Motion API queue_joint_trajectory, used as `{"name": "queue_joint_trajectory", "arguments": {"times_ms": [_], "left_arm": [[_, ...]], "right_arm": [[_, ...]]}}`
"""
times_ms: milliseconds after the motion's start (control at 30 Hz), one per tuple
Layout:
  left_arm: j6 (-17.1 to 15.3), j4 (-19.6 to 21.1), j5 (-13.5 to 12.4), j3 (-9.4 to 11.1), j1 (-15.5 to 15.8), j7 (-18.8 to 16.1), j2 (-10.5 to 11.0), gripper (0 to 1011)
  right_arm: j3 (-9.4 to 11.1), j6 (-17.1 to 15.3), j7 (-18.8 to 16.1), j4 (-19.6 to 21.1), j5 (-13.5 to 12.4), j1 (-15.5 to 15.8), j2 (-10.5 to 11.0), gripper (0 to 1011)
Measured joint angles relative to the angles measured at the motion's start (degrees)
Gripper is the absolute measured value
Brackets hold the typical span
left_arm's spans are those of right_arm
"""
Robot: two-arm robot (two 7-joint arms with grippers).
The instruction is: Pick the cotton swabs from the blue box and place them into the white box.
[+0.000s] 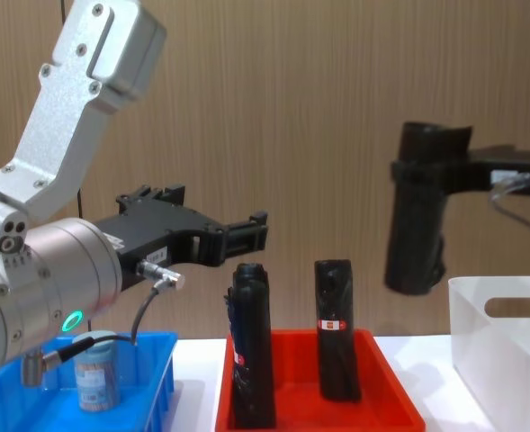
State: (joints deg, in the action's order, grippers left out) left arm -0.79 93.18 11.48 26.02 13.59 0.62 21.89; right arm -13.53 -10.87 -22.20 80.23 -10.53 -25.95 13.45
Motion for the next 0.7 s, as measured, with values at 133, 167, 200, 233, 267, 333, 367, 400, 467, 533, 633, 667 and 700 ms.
{"name": "queue_joint_trajectory", "arguments": {"times_ms": [133,167,200,233,267,333,367,400,467,533,633,667,700], "left_arm": [[0.0,0.0,0.0,0.0,0.0,0.0,0.0,1004],[0.0,0.0,0.0,0.0,0.0,0.0,0.0,1004],[0.0,0.0,0.0,0.0,0.0,0.0,0.0,1004],[0.0,0.0,0.0,0.0,0.0,0.0,0.0,1004],[0.0,0.0,0.0,0.0,0.0,0.0,0.0,1004],[0.0,0.0,0.0,0.0,0.0,0.0,0.0,1004],[0.0,0.0,0.0,0.0,0.0,0.0,0.0,1004],[0.0,0.0,0.0,0.0,0.0,0.0,0.0,1004],[0.0,0.0,0.0,0.0,0.0,0.0,0.0,1004],[0.0,0.0,0.0,0.0,0.0,0.0,0.0,1004],[0.0,0.0,0.0,0.0,0.0,0.0,0.0,1004],[0.0,0.0,0.0,0.0,0.0,0.0,0.0,1004],[0.0,0.0,0.0,0.0,0.0,0.0,0.0,1004]], "right_arm": [[0.94,0.19,0.93,0.1,0.54,-0.52,0.78,485],[1.11,0.25,1.09,0.08,0.68,-0.63,0.9,485],[1.26,0.27,1.26,0.02,0.78,-0.74,1.02,485],[1.42,0.31,1.52,-0.08,0.97,-0.86,1.13,485],[1.74,0.39,1.92,-0.34,1.2,-1.09,1.38,485],[2.11,0.51,2.38,-0.78,1.45,-1.38,1.66,485],[2.4,0.6,2.71,-1.19,1.67,-1.62,1.88,486],[2.61,0.65,2.93,-1.49,1.78,-1.79,2.02,485],[3.07,0.78,3.57,-2.28,2.03,-2.21,2.34,486],[3.54,0.9,4.08,-3.32,2.29,-2.68,2.64,485],[4.07,1.04,4.64,-4.73,2.62,-3.25,2.97,486],[4.18,1.1,4.83,-5.1,2.7,-3.39,3.04,485],[4.31,1.14,4.92,-5.53,2.74,-3.54,3.12,486]]}}
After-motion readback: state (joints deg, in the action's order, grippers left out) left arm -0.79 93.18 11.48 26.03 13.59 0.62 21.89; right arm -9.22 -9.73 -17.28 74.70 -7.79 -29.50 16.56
